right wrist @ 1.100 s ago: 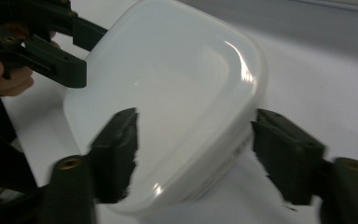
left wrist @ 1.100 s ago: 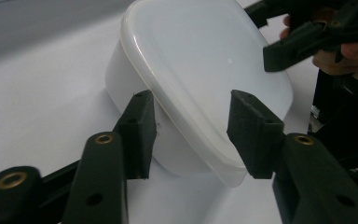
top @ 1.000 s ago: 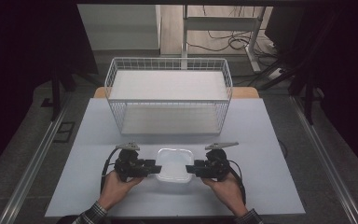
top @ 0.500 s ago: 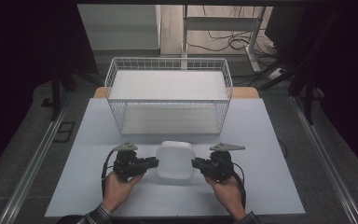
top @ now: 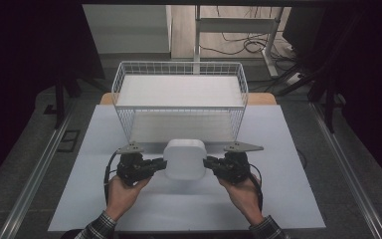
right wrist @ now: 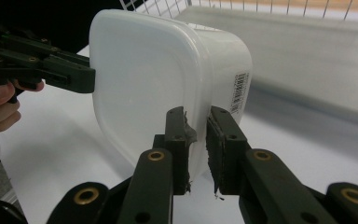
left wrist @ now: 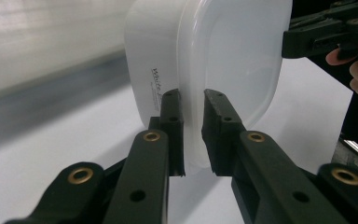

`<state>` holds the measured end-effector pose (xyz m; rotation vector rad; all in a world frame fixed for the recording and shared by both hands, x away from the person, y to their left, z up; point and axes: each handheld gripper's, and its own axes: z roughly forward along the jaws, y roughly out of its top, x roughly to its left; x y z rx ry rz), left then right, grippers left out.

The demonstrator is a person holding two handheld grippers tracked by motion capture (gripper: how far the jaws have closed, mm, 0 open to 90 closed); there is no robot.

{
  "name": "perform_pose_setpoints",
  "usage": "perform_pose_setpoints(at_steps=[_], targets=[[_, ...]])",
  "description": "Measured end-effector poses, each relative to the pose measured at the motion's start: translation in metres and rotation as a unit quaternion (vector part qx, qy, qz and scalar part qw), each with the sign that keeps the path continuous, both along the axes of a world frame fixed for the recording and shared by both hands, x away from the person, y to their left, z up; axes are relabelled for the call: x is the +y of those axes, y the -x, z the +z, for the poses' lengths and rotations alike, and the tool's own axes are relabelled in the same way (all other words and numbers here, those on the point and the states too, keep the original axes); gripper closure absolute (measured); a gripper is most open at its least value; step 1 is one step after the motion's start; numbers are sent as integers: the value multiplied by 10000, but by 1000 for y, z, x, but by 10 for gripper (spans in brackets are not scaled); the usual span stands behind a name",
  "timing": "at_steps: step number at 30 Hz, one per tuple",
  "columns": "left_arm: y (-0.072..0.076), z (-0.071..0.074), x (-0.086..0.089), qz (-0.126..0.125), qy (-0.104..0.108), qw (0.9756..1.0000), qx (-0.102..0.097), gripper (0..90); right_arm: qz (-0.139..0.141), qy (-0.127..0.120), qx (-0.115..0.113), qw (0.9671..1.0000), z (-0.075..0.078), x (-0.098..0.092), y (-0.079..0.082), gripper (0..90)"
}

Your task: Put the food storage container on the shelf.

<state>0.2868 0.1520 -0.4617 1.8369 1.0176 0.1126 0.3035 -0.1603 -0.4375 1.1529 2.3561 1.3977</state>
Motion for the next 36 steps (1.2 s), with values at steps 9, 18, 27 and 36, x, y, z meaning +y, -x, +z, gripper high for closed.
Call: perform_pose_setpoints(at_steps=[9,18,27,36], targets=[[-6,29,3,93,-11,9996,-274,793,45,-78,-261,9996,27,3,-10,782],[-15,56,4,136,-25,9987,-500,793,41,-168,-413,9990,51,4,-20,783],[-24,85,9,229,-4,9974,-676,793,75,-266,-542,9981,78,8,-33,782],[-38,118,16,316,66,9960,-833,793,76,-356,-712,9968,113,16,-49,781]])
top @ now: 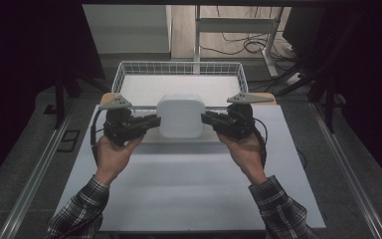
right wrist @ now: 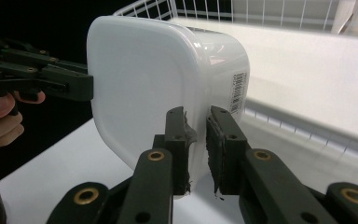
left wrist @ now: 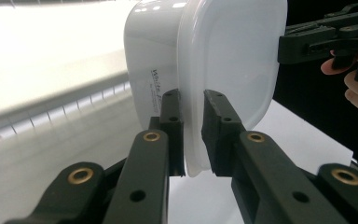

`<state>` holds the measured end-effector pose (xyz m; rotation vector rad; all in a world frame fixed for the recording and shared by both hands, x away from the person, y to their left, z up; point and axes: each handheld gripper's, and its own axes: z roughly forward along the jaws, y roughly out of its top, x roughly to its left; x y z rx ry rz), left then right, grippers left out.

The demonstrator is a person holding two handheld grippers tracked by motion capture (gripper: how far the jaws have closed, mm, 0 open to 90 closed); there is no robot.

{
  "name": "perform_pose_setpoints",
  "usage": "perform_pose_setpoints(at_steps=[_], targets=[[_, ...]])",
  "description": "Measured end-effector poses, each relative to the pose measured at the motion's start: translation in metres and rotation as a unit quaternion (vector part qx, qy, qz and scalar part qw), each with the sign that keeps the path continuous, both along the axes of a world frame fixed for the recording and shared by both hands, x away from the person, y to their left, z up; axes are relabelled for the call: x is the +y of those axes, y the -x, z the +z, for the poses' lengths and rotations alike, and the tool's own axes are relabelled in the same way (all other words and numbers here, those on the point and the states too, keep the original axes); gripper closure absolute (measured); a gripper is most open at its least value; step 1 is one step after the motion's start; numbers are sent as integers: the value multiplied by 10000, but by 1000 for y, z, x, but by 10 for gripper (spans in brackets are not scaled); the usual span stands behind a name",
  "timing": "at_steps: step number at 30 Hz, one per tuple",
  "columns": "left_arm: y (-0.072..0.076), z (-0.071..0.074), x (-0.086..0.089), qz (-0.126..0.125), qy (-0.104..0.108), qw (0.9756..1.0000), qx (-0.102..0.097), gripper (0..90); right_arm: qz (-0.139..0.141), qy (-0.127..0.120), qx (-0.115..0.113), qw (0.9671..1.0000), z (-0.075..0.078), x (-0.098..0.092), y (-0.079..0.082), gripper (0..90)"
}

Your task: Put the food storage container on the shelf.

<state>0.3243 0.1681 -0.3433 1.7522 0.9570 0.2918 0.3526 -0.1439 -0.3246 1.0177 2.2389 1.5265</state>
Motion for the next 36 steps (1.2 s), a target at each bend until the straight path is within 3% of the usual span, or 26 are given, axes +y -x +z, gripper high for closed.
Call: perform_pose_setpoints(at_steps=[8,15,36], targets=[[-17,21,4,35,-1,10000,-26,794,-49,-72,-44,10000,20,5,-18,780],[-33,31,5,96,-10,10000,26,793,-103,-59,-62,9999,30,9,-34,779],[-78,30,9,139,199,9987,458,784,-381,0,284,9989,33,19,-79,759]])
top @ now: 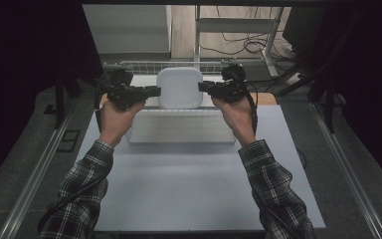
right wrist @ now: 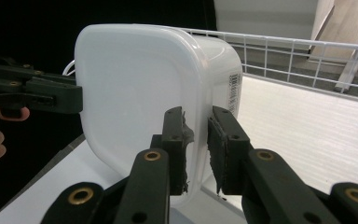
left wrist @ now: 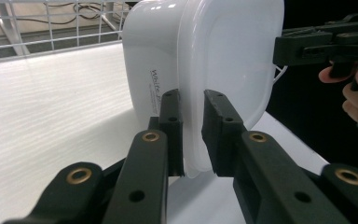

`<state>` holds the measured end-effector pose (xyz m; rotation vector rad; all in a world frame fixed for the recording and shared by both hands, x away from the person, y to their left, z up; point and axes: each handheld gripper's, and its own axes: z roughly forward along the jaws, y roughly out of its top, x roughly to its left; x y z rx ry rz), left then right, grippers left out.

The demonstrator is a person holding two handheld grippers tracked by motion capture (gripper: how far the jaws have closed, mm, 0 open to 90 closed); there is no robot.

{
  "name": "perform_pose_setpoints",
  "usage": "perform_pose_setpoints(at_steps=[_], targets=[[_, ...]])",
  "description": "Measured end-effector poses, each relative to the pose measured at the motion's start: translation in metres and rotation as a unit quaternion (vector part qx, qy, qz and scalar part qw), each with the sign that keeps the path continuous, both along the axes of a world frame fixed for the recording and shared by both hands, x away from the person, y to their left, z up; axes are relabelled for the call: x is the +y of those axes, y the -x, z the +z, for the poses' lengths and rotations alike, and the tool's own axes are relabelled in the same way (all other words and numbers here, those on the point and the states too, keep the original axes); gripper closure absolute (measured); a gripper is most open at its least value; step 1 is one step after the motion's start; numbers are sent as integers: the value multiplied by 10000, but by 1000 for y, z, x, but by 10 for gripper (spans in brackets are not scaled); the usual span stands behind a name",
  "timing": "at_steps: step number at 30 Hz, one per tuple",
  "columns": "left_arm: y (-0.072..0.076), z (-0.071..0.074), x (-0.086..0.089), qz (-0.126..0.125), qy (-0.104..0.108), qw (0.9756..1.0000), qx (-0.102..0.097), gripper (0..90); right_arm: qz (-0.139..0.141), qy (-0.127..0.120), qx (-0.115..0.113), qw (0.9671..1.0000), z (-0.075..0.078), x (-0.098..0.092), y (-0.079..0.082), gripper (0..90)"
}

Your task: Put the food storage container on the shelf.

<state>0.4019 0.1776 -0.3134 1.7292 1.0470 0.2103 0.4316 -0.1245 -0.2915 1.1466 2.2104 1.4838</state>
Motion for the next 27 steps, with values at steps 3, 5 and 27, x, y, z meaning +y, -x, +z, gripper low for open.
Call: perform_pose_setpoints(at_steps=[3,5,27], targets=[[-3,1,1,-66,31,10000,30,773,-19,-45,61,10000,0,-1,-4,750],[-6,2,1,-115,124,9998,48,746,-34,-76,110,9999,0,-1,-7,732],[-38,-2,-1,10,278,9988,396,654,-188,-117,437,9988,-7,8,-33,572]])
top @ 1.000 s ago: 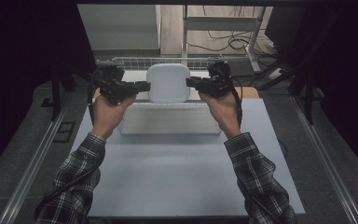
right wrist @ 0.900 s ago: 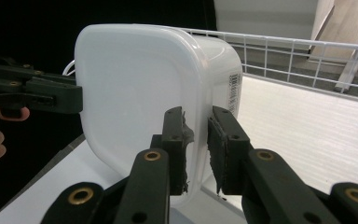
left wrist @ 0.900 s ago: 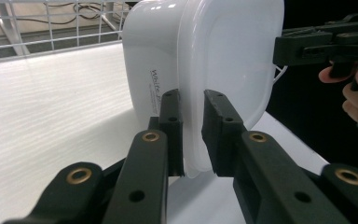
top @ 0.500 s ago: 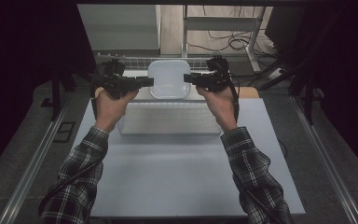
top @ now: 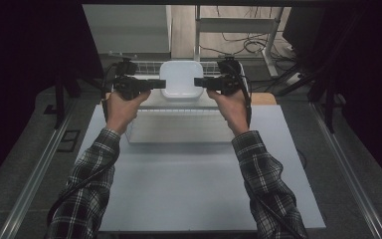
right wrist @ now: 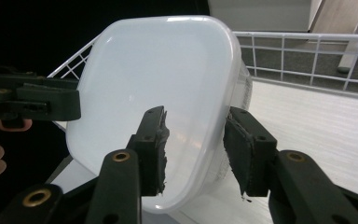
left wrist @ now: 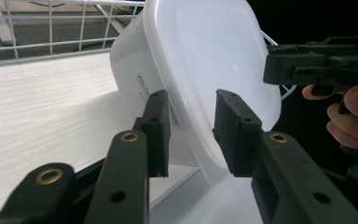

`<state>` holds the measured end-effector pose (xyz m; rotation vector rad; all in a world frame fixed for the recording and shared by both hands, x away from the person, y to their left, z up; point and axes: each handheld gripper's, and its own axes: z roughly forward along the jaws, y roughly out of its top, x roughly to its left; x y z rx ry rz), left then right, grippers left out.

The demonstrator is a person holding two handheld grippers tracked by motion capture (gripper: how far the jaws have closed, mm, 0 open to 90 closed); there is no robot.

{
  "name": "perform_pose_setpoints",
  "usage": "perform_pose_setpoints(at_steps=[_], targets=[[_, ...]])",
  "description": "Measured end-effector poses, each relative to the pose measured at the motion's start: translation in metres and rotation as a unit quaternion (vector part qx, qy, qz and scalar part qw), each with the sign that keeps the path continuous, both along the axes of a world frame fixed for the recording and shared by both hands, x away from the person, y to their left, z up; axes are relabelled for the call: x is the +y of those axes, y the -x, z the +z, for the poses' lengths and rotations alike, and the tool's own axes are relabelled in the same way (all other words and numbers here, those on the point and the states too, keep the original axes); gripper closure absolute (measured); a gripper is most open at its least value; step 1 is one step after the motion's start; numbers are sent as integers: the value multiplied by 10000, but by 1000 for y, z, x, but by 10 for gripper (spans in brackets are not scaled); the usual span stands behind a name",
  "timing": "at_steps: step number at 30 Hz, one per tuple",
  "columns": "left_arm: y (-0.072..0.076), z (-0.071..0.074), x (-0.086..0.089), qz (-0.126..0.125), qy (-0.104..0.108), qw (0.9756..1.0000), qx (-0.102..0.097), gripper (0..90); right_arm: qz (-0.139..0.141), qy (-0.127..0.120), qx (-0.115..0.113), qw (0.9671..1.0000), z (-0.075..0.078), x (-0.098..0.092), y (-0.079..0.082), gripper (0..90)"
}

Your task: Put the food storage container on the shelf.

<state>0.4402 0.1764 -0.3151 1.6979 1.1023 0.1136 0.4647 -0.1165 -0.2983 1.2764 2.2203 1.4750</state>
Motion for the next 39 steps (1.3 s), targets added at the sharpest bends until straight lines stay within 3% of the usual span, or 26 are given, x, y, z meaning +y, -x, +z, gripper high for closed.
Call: perform_pose_setpoints(at_steps=[4,12,18,19,21,22,27,29,32,35,39], targets=[[-3,-1,-1,156,-44,9999,-21,575,-90,205,-104,9997,-1,3,0,543],[-12,3,-4,385,-390,9984,-108,538,-167,221,-89,9996,0,5,-3,521],[-20,3,-5,506,-526,9972,-159,470,-287,251,-183,9991,-1,7,-7,486],[-19,4,-6,546,-612,9964,-205,458,-295,251,-191,9991,-1,7,-7,477],[-16,8,-8,692,-897,9926,-430,417,-320,309,-235,9987,-1,7,-6,452],[-15,9,-8,691,-887,9923,-526,382,-314,349,-296,9985,0,6,-5,430],[-6,12,-4,313,-614,9949,-736,227,-57,231,-576,9981,3,3,0,244],[-1,10,-4,155,-531,9954,-787,194,82,224,-592,9980,2,3,2,153],[6,4,-5,-38,-560,9952,-805,104,183,401,-684,9967,-1,6,8,54],[11,-3,-4,-157,-533,9953,-789,71,234,627,-825,9943,-7,9,16,16],[20,-10,-4,-264,-593,9940,-874,53,362,631,-833,9939,-14,9,23,4]])
